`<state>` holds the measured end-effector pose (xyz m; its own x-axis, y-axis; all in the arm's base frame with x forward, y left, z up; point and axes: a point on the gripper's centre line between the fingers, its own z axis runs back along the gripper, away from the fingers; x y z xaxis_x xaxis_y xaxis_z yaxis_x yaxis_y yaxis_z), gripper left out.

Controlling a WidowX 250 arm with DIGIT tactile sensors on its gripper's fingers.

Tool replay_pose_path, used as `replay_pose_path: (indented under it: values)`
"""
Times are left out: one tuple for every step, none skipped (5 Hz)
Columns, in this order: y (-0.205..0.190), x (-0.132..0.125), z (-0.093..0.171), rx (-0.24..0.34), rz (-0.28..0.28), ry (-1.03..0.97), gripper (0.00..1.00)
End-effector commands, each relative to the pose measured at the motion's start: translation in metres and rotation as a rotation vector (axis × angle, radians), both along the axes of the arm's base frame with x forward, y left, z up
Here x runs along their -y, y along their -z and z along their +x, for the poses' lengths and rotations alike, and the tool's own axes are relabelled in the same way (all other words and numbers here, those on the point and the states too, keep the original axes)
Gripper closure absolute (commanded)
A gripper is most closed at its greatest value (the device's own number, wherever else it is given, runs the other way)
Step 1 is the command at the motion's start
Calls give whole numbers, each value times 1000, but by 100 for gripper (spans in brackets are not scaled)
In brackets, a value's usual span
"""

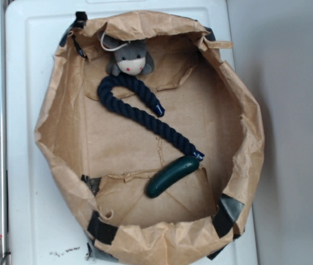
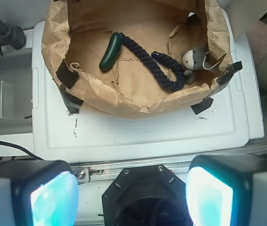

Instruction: Grab the plastic pickle.

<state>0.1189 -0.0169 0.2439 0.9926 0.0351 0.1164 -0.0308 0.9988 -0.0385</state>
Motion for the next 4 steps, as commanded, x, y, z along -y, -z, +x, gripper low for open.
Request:
replay_pose_path:
  values:
    - [0, 0, 0, 0, 0, 0, 0]
    - [12, 10, 50, 35, 11, -104, 0]
    - [24, 12, 95, 56, -7, -166, 0]
    - [34, 13, 107, 85, -87, -182, 0]
